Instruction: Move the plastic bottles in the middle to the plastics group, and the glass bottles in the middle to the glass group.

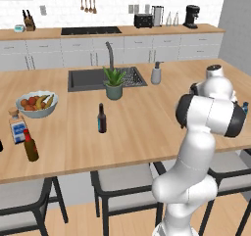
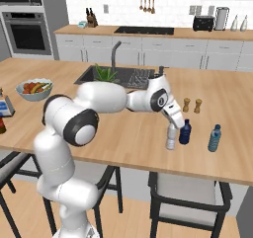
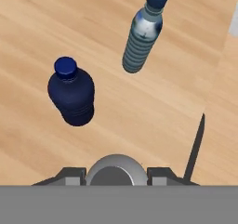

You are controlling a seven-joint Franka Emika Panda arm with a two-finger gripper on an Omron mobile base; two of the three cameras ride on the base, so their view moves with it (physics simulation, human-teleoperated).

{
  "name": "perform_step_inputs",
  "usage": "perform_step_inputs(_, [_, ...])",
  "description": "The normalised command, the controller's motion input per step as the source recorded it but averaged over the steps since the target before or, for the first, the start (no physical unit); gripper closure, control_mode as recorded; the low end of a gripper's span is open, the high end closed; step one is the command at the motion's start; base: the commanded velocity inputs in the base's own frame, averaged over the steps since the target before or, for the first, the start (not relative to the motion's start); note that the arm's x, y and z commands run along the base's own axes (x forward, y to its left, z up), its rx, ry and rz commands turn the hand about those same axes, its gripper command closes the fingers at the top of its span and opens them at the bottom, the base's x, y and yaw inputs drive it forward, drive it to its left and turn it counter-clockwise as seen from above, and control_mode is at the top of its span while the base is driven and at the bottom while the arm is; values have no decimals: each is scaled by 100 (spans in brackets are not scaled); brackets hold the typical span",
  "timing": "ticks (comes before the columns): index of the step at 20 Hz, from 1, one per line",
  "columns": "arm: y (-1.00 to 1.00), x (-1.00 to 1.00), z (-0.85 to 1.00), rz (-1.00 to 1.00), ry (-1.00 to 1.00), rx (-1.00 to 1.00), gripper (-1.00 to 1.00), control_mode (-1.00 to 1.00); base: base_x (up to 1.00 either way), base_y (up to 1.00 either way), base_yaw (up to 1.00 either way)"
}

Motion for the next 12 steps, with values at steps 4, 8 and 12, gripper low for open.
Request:
perform_step_inputs(4, [-17, 0, -16, 0, 0, 0, 100, -100, 0, 0, 0])
perform_step_inputs(8, [-18, 0, -11, 0, 0, 0, 100, -100, 0, 0, 0])
perform_step_inputs(12, [-16, 3, -12, 0, 0, 0, 100, -100, 0, 0, 0])
